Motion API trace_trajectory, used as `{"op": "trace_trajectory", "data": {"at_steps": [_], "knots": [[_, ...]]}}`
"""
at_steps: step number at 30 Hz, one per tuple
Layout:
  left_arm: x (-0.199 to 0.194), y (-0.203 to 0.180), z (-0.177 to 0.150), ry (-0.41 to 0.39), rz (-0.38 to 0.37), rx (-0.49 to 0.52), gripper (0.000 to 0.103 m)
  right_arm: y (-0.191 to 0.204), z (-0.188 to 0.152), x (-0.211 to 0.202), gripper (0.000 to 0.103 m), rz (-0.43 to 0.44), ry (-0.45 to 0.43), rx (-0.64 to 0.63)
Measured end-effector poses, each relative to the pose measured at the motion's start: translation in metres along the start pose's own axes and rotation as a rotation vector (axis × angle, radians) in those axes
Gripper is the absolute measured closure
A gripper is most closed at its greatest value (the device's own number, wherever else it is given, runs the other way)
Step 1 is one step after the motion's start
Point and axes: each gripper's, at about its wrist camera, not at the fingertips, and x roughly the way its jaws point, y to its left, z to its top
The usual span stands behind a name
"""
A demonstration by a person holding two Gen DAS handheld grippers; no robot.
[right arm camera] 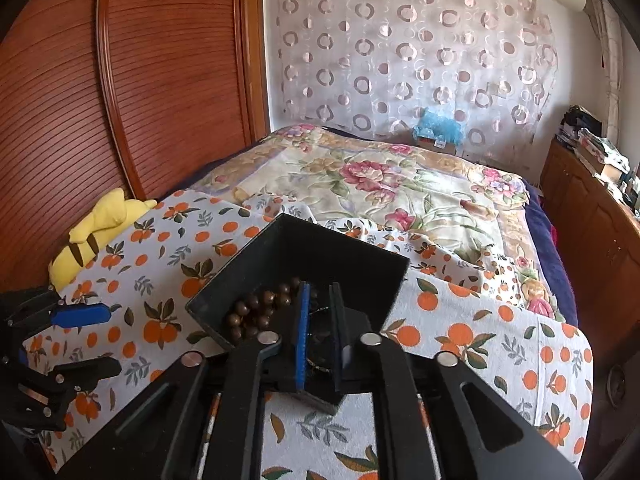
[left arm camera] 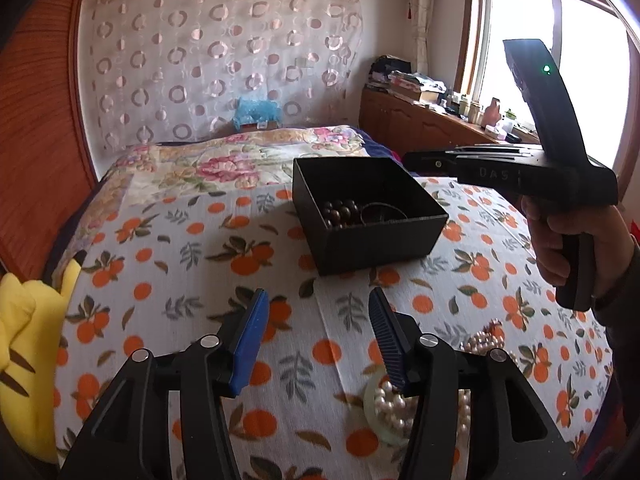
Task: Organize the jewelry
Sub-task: 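Withdraw the left tool from the box back to the pearls, then close the left tool on a pearl necklace strand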
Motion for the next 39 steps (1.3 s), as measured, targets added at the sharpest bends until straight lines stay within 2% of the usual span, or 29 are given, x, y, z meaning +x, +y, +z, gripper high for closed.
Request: {"op": "trace_trajectory", "data": {"at_steps": [1,7,14,21,26,28,30,39], "knots": [[-0.002,-0.001,-0.002,-0.001,-0.001,0.000,0.045,-0.001,0.000,-0.001,0.085,-0.001,-0.002,0.001],[-0.015,-0.005,-0.015,-0.007,0.004,0.010,0.039,0.002,-0.017,-0.023,0.085,-0.002,-0.015,0.010],[-0.028,-0.013,-0.031,-0.001,-0.003,0.021,0.037,0.024,-0.064,-0.062,0.085,0.003,-0.015,-0.040],[-0.032,-0.028,-0.046,0.012,-0.034,0.030,0.028,0.037,-0.108,-0.093,0.085,0.039,-0.014,0.006],[-0.029,-0.035,-0.054,0.034,-0.045,0.039,0.028,0.040,-0.136,-0.100,0.084,0.019,0.009,0.034],[-0.029,-0.038,-0.056,0.039,-0.049,0.043,0.028,0.040,-0.147,-0.101,0.077,0.014,0.019,0.047],[-0.030,-0.042,-0.058,0.040,-0.054,0.052,0.028,0.041,-0.155,-0.101,0.075,0.014,0.028,0.056],[-0.026,-0.061,-0.060,0.058,-0.088,0.090,0.028,0.038,-0.181,-0.102,0.074,0.000,0.069,0.072]]}}
